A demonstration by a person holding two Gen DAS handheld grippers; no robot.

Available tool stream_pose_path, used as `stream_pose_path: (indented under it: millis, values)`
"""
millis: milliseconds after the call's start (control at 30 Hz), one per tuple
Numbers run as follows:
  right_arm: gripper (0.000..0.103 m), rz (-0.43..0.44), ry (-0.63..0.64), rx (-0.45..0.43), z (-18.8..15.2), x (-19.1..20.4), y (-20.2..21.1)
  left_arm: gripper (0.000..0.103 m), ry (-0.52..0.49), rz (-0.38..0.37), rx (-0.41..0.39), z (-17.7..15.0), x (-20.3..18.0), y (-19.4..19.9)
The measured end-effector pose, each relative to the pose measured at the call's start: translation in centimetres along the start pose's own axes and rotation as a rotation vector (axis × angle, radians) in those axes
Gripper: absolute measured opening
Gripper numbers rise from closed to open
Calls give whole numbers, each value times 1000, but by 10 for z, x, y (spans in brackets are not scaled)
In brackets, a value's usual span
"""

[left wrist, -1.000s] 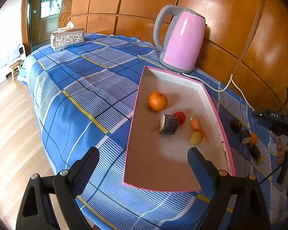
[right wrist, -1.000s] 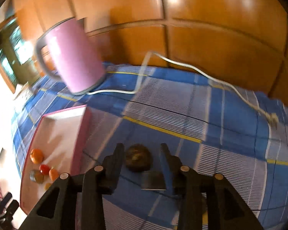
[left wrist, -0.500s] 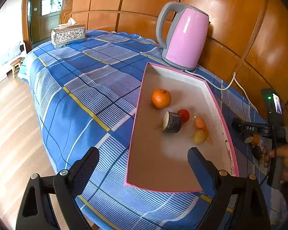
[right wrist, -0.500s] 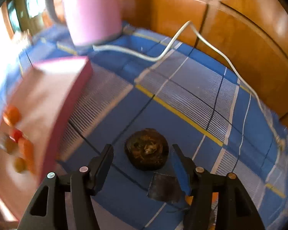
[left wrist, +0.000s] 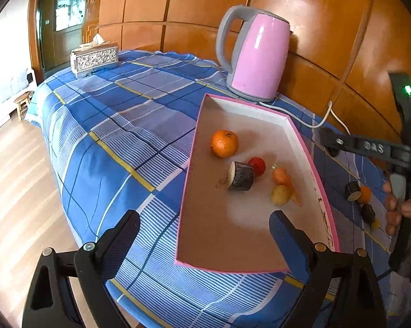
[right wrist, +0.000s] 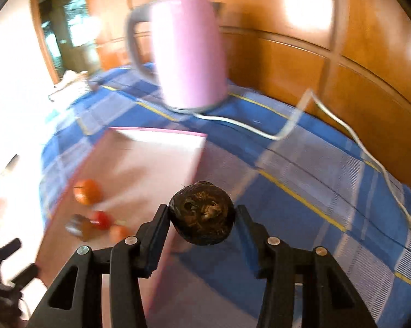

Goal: Organize fruits
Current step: 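Carry the dark fruit with the right gripper into the tray and release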

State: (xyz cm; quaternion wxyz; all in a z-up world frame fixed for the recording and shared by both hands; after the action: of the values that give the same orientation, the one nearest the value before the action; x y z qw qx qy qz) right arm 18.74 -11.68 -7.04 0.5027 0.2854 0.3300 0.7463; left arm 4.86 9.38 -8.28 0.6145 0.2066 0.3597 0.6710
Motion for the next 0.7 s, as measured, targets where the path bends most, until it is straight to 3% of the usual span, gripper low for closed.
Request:
stream_pose_path:
  millis: [267,500,600,700]
  values:
    - [50,114,13,48,6,62,-23,96,-50,-13,-4,-3,-10,3]
    - [50,110,13,49,4,72,-26,96,-47,-14,-6,-3,-11,4]
    - [59,113,-1,34,3,68,-19,96,-49,-16,-5,-4,-12,5]
    - [61,107,-20,13,3,64,-11,96,-55,-18,-8,-4,-14,6]
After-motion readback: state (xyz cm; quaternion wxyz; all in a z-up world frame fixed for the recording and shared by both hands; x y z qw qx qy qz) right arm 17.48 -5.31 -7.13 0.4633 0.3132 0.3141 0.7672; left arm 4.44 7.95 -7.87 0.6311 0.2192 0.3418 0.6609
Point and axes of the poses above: each gripper's, at about its wrist camera, not at the fingertips, and y roughly against the way its jaws point, x to its left, z to its top, the point moved 6 cm from there along -y, roughly the way its jaws point, and after that the axes turned 1 degree about z, right-handed, at the moved point
